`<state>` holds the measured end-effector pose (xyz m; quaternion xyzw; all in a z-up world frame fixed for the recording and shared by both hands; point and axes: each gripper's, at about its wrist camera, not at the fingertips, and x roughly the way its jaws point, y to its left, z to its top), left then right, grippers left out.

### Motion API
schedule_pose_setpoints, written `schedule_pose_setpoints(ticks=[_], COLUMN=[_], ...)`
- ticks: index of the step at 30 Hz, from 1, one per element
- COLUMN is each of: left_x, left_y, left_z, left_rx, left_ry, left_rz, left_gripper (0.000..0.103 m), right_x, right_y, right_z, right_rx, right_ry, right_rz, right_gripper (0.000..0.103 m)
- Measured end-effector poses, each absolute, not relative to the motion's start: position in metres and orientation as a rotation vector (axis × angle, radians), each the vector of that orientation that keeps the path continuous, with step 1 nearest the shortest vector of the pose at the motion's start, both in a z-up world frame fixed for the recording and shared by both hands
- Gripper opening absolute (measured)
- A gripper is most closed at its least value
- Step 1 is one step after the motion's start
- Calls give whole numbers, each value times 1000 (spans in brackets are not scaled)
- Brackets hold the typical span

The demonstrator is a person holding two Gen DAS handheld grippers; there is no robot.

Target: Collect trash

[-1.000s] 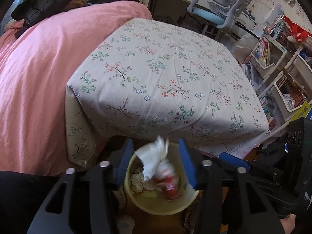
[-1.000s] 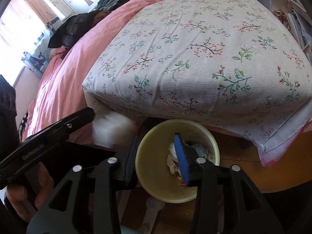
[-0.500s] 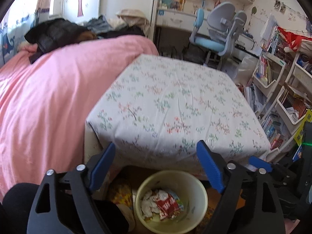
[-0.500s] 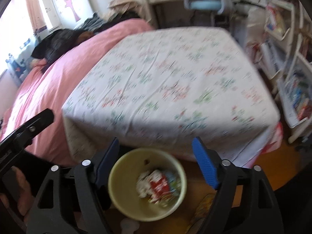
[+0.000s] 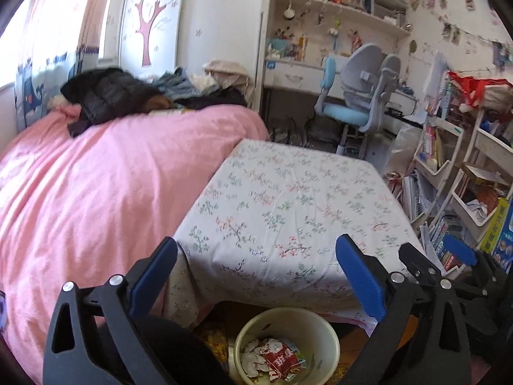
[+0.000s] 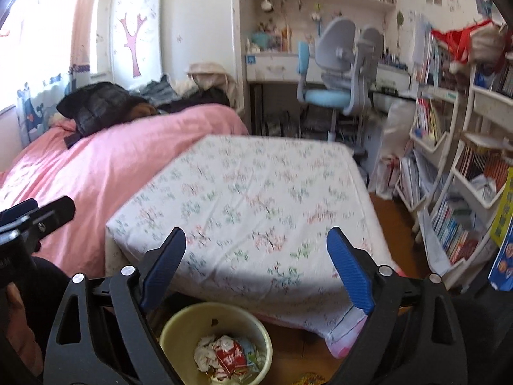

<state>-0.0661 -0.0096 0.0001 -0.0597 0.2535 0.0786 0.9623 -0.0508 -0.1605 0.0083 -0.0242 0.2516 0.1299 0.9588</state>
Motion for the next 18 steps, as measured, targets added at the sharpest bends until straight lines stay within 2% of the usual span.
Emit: schedule_pose_setpoints(ticks=[9, 18], left_x=[-82, -85], left_y=[-16, -12], left_z=[14, 9], left_rx=[-36, -56], left_ry=[470, 484], left_rz=[177, 193], left_gripper=[95, 95], right_x=[-97, -108], right_y=[-172, -195], right_z=[51, 53], right_rx=[-81, -20], right_ry=[403, 421], right_rz=[241, 178], right_gripper=[90, 94])
